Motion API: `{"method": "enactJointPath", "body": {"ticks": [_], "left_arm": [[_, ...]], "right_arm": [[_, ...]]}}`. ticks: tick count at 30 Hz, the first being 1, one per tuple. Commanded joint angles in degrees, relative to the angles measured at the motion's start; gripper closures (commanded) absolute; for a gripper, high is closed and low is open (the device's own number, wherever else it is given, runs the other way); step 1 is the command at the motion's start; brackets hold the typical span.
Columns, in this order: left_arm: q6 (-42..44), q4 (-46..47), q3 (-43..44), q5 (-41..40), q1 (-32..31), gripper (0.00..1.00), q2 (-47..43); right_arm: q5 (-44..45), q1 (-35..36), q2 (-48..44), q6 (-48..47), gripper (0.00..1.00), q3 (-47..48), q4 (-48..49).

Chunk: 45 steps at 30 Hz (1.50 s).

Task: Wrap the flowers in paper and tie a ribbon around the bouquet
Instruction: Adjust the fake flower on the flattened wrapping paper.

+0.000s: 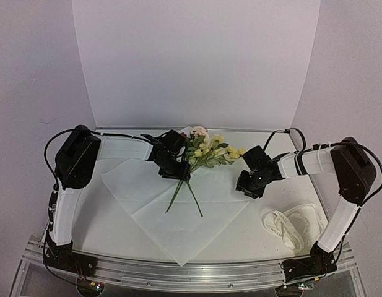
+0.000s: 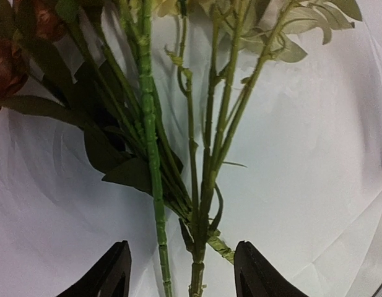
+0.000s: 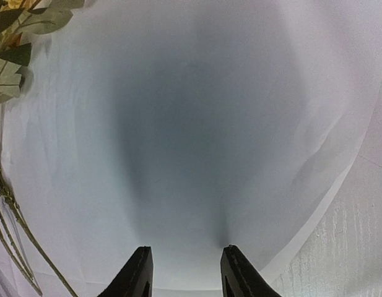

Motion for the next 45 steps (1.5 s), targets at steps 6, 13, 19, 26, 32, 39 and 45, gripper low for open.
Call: {"method": "enactJointPath", "body": {"ticks": [6,13,19,26,32,39,45], "left_arm": [[1.3,-1.2,2.5,0.0,0.2,0.59,1.7],[2.0,-0.6,2.3,0.1,0.2,0.74,2.5],[2.9,1.2,1.3,-0.1,0.2,0.86,2.7],[3.9,3.5,0.1,-0.9,0.2,0.99,1.7],[4.5,5.1,-1.0,-2.1,0.2,1.0,-1.7],[4.6,6.4,-1.8,-1.4,0.3,1.0,-6.0],[3.6,6.6,-1.8,-0.8,0.7,1.0,-8.1]], "right_arm": [[1.0,0.5,0.6,1.4,0.61,-1.8,0.9],[1.0,0.8,1.1,1.9,0.62,-2.1,0.9],[1.3,0.9,0.8,2.1,0.62,-2.6,0.9],[1.5,1.0,0.7,2.2,0.62,-3.2,0.9],[2.2,1.4,0.6,2.9,0.63,-4.0,0.9],[2.9,1.6,1.0,4.4,0.65,-4.8,0.9],[3.2,2.0,0.6,6.0,0.66,-6.1,0.9]]}}
